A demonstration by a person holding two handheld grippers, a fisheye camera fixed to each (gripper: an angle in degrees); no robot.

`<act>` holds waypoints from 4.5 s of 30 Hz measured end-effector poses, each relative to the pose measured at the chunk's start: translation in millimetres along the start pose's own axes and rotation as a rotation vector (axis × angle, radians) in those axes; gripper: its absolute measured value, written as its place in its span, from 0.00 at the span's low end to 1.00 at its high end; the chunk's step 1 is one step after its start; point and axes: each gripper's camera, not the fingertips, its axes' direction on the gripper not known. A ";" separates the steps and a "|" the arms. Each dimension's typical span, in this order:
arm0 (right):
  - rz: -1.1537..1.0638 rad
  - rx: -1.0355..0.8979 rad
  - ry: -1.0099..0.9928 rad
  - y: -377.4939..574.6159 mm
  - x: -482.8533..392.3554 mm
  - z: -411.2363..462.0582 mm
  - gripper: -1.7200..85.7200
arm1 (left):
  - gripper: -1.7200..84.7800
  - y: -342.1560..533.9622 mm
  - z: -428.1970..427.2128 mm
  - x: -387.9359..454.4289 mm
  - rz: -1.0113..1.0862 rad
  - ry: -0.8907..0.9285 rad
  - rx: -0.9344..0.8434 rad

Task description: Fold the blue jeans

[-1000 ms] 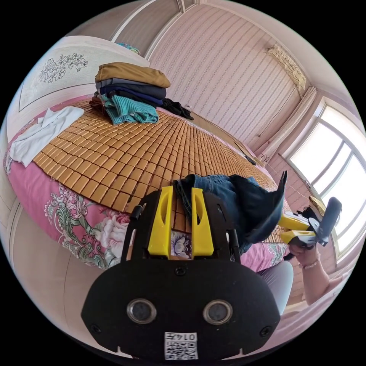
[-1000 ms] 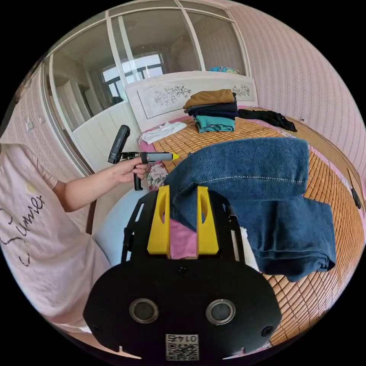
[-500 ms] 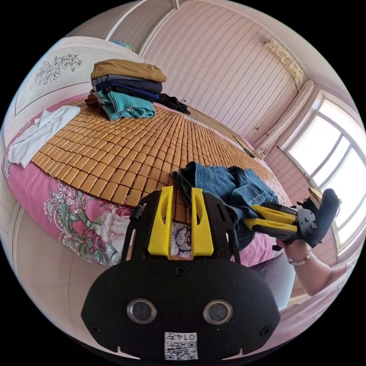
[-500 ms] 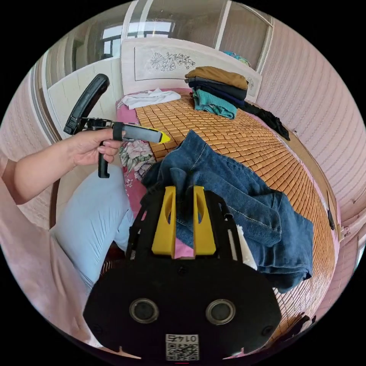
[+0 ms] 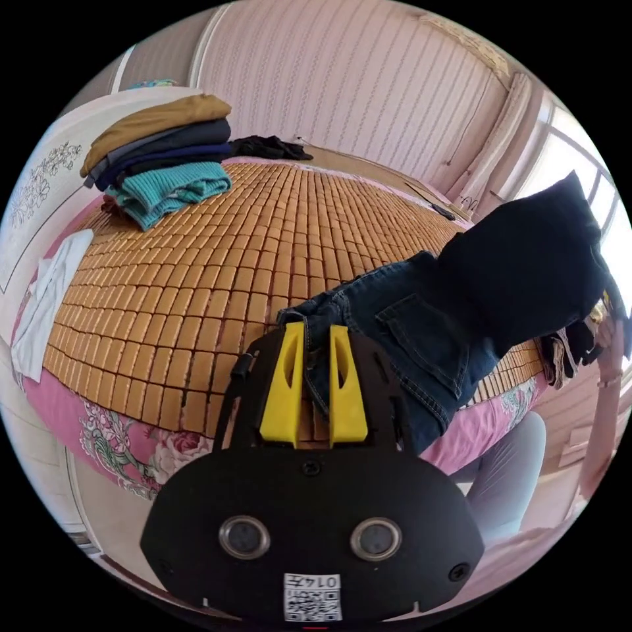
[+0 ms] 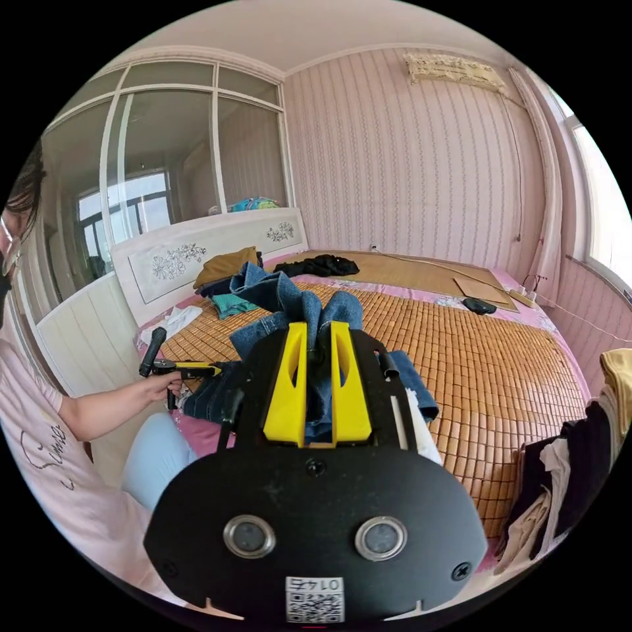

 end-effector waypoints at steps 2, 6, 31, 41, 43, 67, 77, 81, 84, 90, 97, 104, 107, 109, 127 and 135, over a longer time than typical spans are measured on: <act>-0.010 0.056 0.062 -22.8 15.9 -26.4 0.09 | 0.07 -13.5 -18.3 -2.5 -0.019 0.043 0.053; -0.066 0.193 0.321 -71.5 39.9 -82.9 0.09 | 0.05 -51.0 -103.2 -10.8 -0.035 0.121 0.324; -0.347 -0.395 -0.088 -46.2 -51.8 229.3 0.24 | 0.11 145.4 -211.0 -102.0 -0.126 -0.281 0.380; -0.569 -0.806 -0.271 -36.8 -226.1 497.6 0.17 | 0.15 82.4 -113.2 -59.4 0.216 -0.375 0.013; -0.567 -0.720 -0.274 -38.3 -221.8 493.1 0.12 | 0.13 81.9 -102.8 -55.6 0.224 -0.415 0.001; -0.558 -0.435 -0.512 -145.4 -184.3 534.3 0.02 | 0.06 56.5 -170.7 -144.3 -0.215 -0.421 0.306; -0.452 -0.631 -0.358 -108.8 -196.6 561.1 0.17 | 0.10 106.2 -174.0 -151.1 -0.131 -0.327 0.245; -0.444 -0.678 -0.359 -108.4 -192.3 578.6 0.20 | 0.11 100.5 -200.5 -130.9 -0.006 -0.297 0.321; -0.448 -0.732 -0.409 -100.8 -196.7 595.3 0.17 | 0.12 82.8 -188.1 -114.2 0.105 -0.310 0.255; -0.493 -0.783 -0.426 -93.8 -200.4 591.2 0.04 | 0.09 56.3 -100.7 -110.0 0.196 -0.553 -0.087; -0.484 -0.601 -0.429 -156.6 -198.6 558.4 0.03 | 0.03 16.0 -175.3 -130.3 0.052 -0.561 0.306; -0.313 -0.672 -0.436 -131.8 -152.7 528.2 0.11 | 0.07 41.8 -157.5 -167.6 -0.094 -0.496 0.132; -0.345 -0.631 -0.357 -93.4 -89.9 452.1 0.14 | 0.07 63.2 -180.7 -140.0 -0.033 -0.494 0.206; -0.320 -0.634 -0.235 -69.0 -39.3 402.6 0.15 | 0.08 65.2 -184.1 -108.0 0.063 -0.439 0.209; 0.103 -0.763 0.279 69.6 180.1 222.4 0.09 | 0.08 -70.9 78.7 120.6 0.453 -0.191 -0.149; 0.075 -0.327 0.100 56.5 177.4 56.7 0.02 | 0.02 -59.1 -0.2 126.1 0.496 -0.070 0.063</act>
